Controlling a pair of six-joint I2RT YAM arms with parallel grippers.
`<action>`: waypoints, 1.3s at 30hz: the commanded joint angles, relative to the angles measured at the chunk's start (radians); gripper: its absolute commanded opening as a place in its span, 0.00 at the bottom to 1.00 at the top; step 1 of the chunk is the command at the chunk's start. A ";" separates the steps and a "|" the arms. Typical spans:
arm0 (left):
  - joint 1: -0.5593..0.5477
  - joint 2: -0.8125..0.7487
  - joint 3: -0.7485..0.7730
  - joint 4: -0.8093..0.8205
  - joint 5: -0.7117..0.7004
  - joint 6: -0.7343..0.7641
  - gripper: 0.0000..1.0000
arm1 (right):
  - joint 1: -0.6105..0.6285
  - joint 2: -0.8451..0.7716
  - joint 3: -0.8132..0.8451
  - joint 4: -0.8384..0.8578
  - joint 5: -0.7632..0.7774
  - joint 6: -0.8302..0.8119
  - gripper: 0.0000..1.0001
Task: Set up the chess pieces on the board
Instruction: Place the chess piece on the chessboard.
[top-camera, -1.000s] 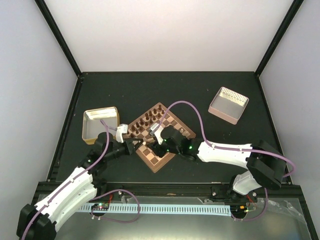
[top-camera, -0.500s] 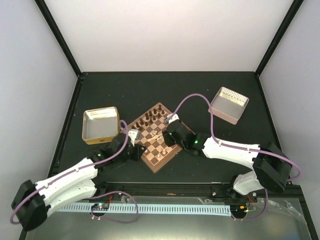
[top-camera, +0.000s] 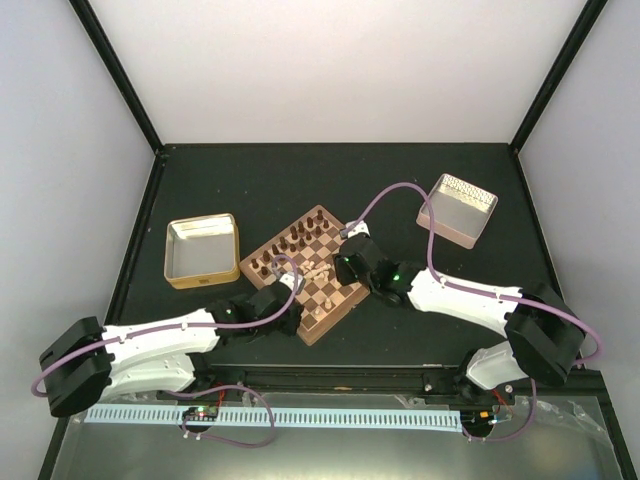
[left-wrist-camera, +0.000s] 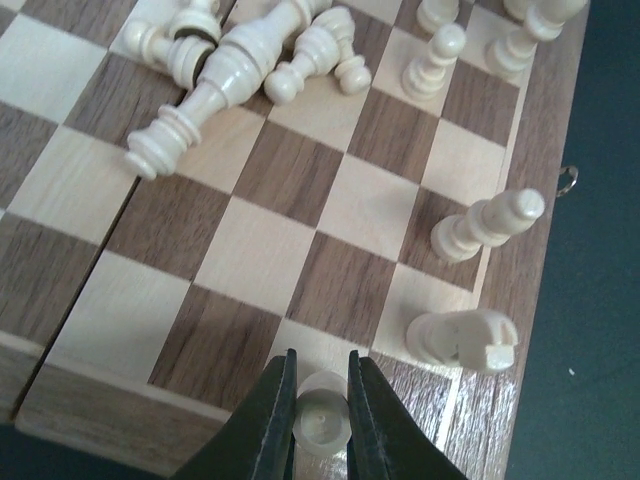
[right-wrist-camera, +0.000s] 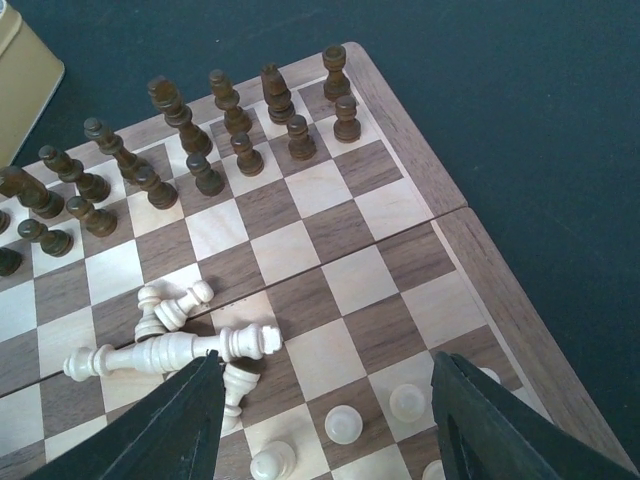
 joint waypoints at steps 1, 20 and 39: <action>-0.012 0.014 0.001 0.092 -0.035 0.039 0.06 | -0.011 -0.011 -0.013 0.005 0.005 0.017 0.58; -0.012 0.048 -0.006 0.044 0.000 0.098 0.26 | -0.022 -0.001 -0.023 0.007 -0.012 0.029 0.58; -0.015 -0.006 -0.044 0.075 0.176 0.119 0.11 | -0.022 0.006 -0.028 0.011 -0.013 0.038 0.58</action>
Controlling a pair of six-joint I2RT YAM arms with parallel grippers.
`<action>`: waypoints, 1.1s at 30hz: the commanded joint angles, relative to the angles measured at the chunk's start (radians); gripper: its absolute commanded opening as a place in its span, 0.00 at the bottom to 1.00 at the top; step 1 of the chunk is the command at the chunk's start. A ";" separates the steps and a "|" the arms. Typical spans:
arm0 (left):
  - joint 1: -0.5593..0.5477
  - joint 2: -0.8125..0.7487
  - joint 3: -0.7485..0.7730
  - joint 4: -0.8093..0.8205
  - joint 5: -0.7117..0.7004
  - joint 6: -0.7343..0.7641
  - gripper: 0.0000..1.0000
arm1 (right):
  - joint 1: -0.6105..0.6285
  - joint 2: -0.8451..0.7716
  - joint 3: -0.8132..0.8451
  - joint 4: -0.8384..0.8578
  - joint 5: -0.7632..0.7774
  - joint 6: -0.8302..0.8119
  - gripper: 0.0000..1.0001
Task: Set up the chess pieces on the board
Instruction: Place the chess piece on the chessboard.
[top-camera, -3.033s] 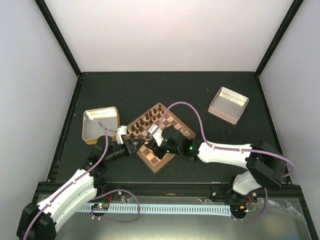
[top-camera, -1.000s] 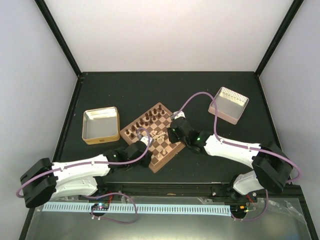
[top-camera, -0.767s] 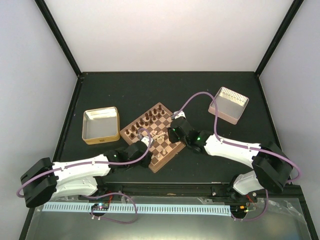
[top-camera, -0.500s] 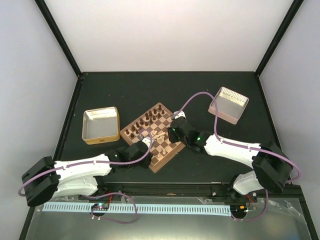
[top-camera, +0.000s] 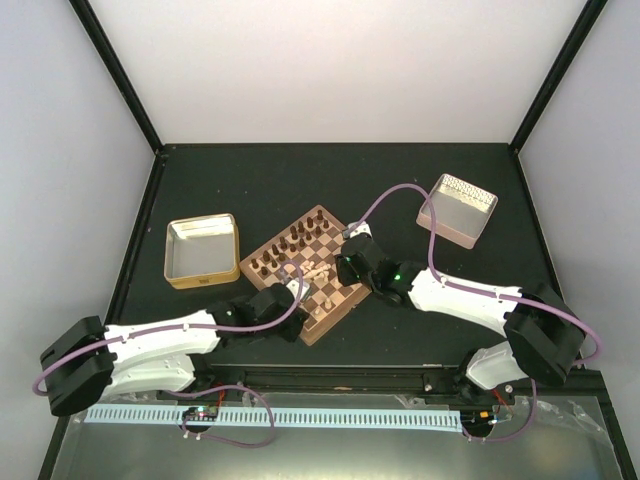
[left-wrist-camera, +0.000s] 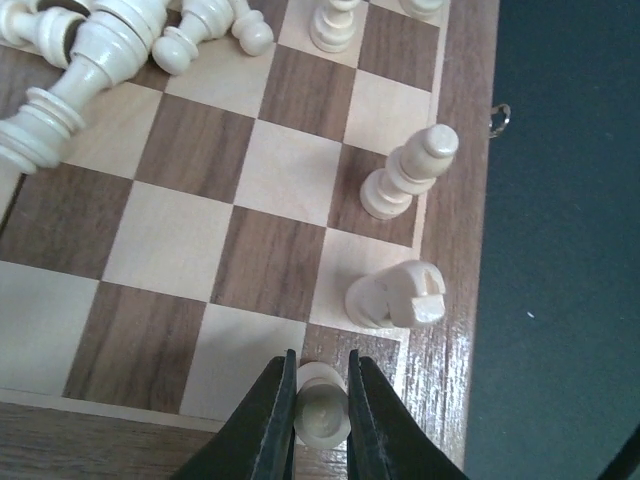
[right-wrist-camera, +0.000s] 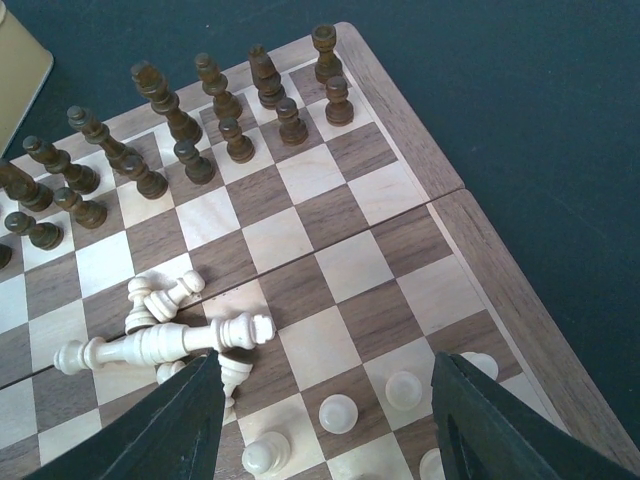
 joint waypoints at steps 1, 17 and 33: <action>-0.010 -0.034 -0.038 0.034 0.090 0.002 0.11 | -0.007 0.007 -0.017 0.017 0.006 0.016 0.58; -0.009 -0.022 -0.044 0.071 0.113 -0.006 0.17 | -0.014 0.002 -0.024 0.020 -0.008 0.021 0.57; -0.007 -0.102 -0.019 0.019 0.075 -0.005 0.41 | -0.020 -0.046 -0.058 0.049 -0.029 0.022 0.57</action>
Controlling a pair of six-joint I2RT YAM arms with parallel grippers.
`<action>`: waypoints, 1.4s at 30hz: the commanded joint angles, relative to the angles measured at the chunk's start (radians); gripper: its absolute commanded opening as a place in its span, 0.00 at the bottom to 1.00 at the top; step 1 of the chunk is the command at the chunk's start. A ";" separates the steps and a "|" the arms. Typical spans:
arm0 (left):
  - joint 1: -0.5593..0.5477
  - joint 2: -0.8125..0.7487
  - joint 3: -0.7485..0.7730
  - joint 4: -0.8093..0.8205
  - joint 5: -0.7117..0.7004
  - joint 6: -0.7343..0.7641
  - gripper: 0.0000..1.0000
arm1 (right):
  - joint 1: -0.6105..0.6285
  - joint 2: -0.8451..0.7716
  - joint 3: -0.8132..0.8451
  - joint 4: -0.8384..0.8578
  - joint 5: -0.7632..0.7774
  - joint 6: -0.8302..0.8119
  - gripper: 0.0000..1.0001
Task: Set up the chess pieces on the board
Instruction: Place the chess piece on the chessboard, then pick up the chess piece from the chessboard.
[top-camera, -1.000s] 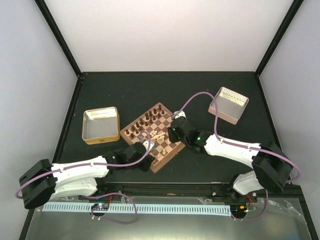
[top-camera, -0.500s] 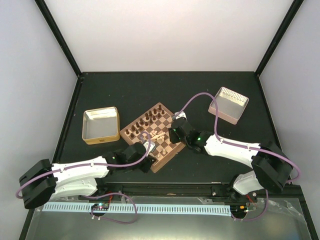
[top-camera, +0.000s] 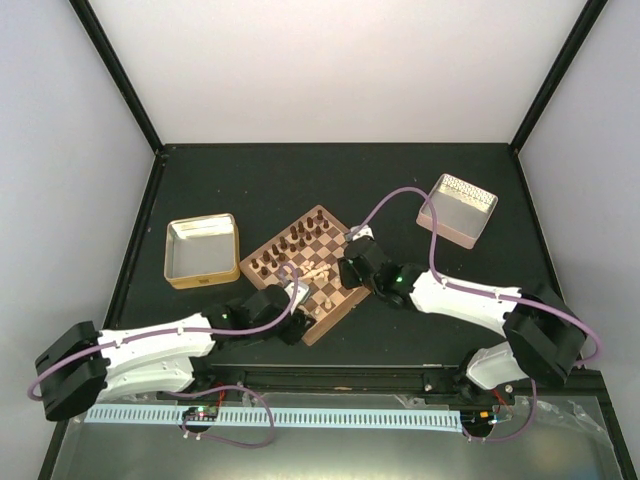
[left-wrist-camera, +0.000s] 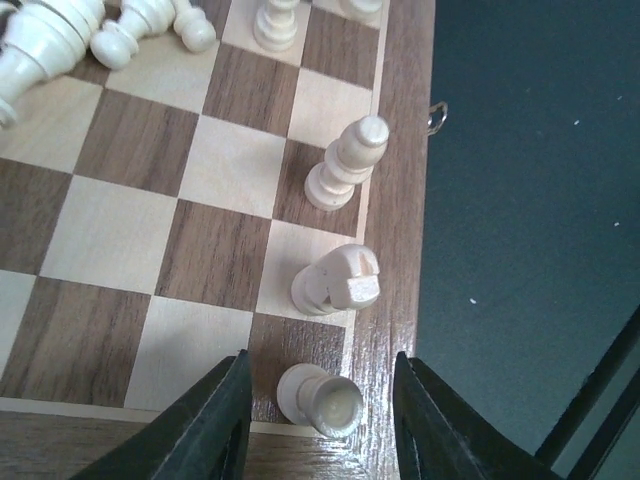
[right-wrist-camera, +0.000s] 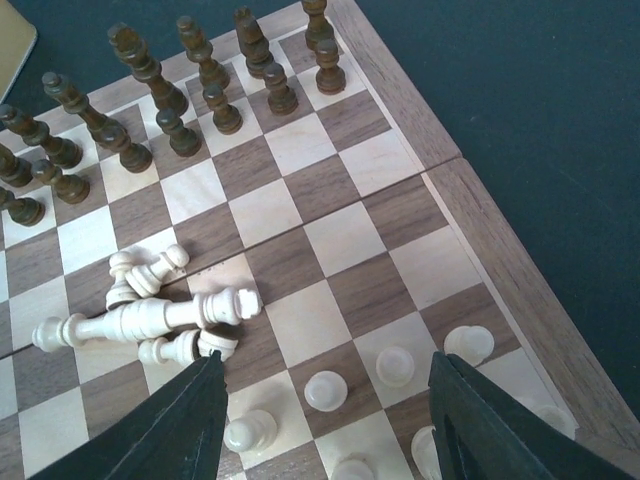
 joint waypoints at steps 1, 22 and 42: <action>-0.008 -0.077 0.037 -0.058 -0.035 0.007 0.41 | -0.014 -0.068 -0.042 0.056 -0.018 0.014 0.57; 0.162 0.141 0.402 -0.341 -0.279 0.021 0.60 | -0.070 -0.179 -0.110 0.106 -0.070 0.021 0.57; 0.285 0.529 0.581 -0.448 -0.084 0.114 0.44 | -0.076 -0.166 -0.105 0.098 -0.089 0.018 0.57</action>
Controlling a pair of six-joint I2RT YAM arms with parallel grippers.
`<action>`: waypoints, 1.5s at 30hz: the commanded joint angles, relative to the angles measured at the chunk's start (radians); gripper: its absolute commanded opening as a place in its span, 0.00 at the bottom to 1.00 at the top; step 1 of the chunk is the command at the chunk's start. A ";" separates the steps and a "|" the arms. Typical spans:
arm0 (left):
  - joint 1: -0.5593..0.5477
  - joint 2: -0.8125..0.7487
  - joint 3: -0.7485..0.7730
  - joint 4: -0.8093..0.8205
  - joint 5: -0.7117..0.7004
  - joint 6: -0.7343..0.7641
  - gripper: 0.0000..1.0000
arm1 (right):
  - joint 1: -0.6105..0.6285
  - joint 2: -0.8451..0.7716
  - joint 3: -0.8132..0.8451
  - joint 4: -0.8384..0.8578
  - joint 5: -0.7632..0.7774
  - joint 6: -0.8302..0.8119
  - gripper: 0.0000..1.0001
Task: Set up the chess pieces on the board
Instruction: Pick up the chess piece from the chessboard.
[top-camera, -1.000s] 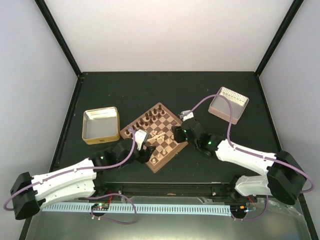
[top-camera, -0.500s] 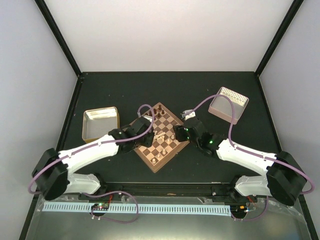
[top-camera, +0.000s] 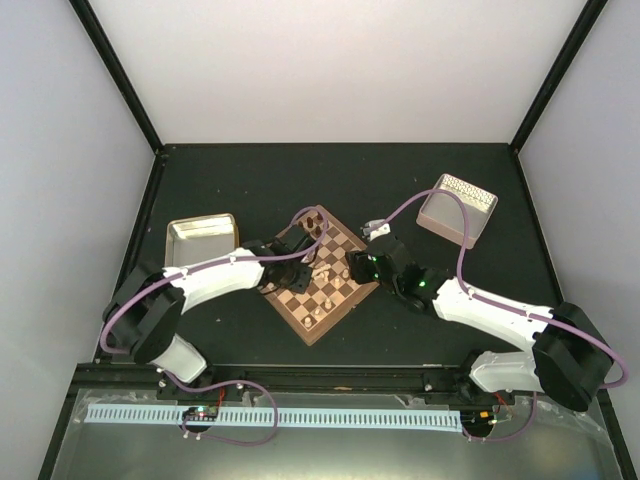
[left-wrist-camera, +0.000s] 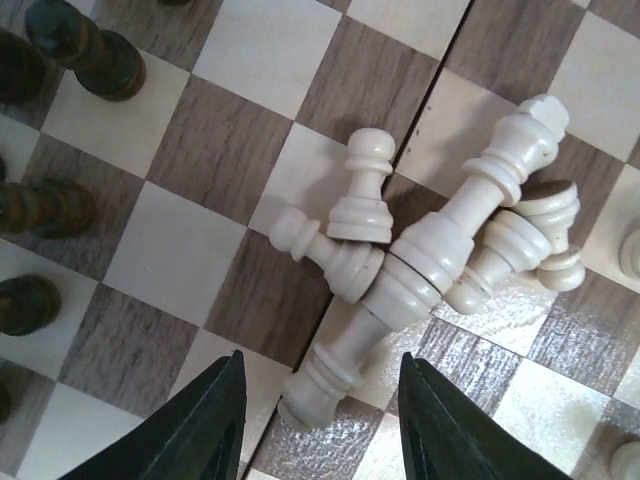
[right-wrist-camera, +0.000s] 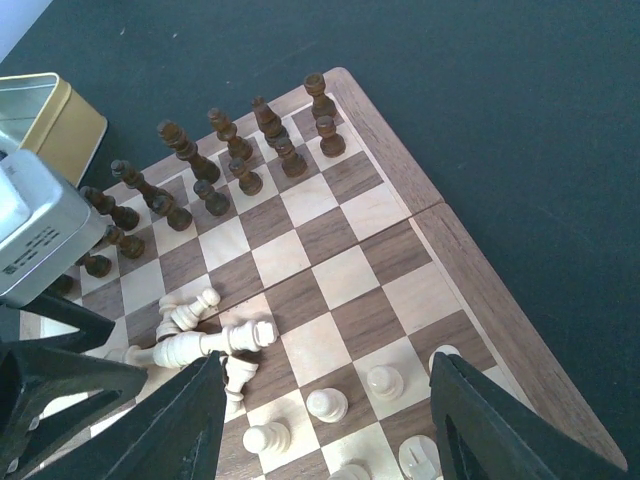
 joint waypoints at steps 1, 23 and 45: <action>0.013 0.035 0.056 -0.040 0.033 0.042 0.42 | -0.005 0.006 -0.002 0.016 0.001 0.003 0.57; 0.011 0.013 0.001 -0.031 0.174 0.070 0.05 | -0.005 0.185 0.062 0.189 -0.429 0.166 0.34; 0.011 -0.077 -0.051 0.044 0.171 0.029 0.02 | -0.006 0.407 0.216 0.062 -0.428 0.161 0.11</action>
